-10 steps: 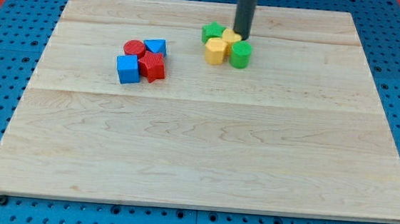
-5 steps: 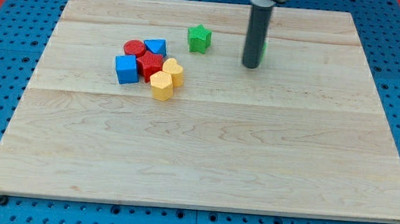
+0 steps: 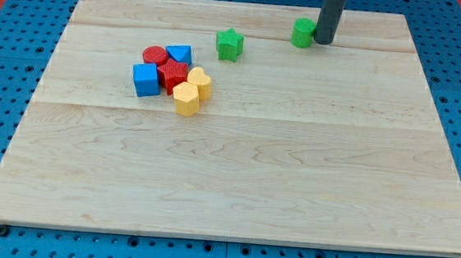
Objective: Move the green circle towards the top left of the board
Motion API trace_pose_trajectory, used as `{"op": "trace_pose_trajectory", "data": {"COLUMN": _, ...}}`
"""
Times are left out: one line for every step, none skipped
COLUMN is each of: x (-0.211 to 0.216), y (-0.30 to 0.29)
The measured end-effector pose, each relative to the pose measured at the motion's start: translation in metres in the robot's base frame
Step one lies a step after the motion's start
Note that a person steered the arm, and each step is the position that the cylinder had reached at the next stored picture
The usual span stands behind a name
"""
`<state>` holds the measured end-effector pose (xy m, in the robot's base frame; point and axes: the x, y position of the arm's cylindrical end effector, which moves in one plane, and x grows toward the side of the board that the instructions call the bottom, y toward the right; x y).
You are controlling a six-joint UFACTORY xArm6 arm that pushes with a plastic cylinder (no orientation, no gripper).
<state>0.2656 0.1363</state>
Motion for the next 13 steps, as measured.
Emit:
{"op": "trace_pose_trajectory", "data": {"x": -0.013, "y": -0.036}}
{"op": "trace_pose_trajectory", "data": {"x": -0.035, "y": -0.079}}
{"op": "trace_pose_trajectory", "data": {"x": -0.053, "y": -0.108}}
{"op": "trace_pose_trajectory", "data": {"x": -0.053, "y": -0.162}}
{"op": "trace_pose_trajectory", "data": {"x": -0.041, "y": -0.176}}
{"op": "trace_pose_trajectory", "data": {"x": -0.032, "y": -0.192}}
{"op": "trace_pose_trajectory", "data": {"x": -0.032, "y": -0.26}}
{"op": "trace_pose_trajectory", "data": {"x": -0.032, "y": -0.312}}
{"op": "trace_pose_trajectory", "data": {"x": -0.032, "y": -0.346}}
{"op": "trace_pose_trajectory", "data": {"x": -0.014, "y": -0.357}}
{"op": "trace_pose_trajectory", "data": {"x": 0.0, "y": -0.361}}
{"op": "trace_pose_trajectory", "data": {"x": -0.024, "y": -0.347}}
{"op": "trace_pose_trajectory", "data": {"x": -0.029, "y": -0.291}}
